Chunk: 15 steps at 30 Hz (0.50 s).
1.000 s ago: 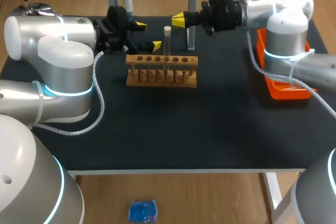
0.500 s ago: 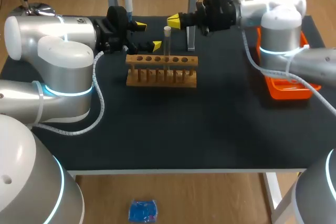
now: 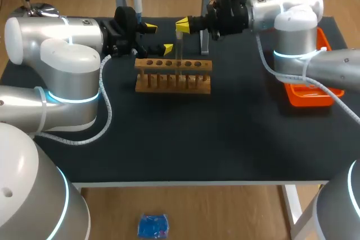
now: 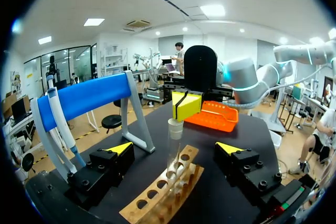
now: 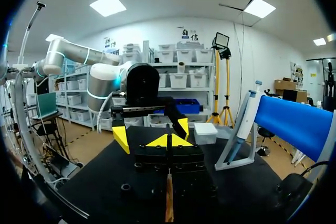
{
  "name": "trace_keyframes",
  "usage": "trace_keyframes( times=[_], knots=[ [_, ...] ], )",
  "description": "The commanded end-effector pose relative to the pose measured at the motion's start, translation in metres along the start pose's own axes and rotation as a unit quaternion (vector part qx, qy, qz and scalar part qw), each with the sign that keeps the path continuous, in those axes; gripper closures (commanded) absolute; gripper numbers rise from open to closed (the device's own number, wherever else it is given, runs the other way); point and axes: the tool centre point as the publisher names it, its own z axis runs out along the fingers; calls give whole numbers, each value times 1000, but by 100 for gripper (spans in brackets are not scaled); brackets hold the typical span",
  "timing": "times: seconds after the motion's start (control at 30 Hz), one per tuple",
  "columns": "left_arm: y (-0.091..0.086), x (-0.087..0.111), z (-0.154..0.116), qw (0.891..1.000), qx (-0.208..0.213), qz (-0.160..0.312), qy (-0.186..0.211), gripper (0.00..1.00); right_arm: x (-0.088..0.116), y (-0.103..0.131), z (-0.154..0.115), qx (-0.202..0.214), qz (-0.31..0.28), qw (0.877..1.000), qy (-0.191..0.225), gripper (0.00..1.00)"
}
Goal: Invert the test tube, pick up the pipette, mount the tip to pipette, aspirate from beaker and dispense into the tube, eject the tip, return the pipette, and cap with the stopper.
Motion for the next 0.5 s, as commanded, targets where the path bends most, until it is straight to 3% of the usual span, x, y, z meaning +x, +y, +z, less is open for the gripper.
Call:
trace_keyframes(
  times=[0.03,0.5],
  knots=[
    [0,0,0,1000,-1,0,0,0,-2,-3,1,0,1,1000,1,100],
    [0,0,0,1000,-1,0,0,0,-2,-16,3,-1,11,1000,1,100]
  ],
)
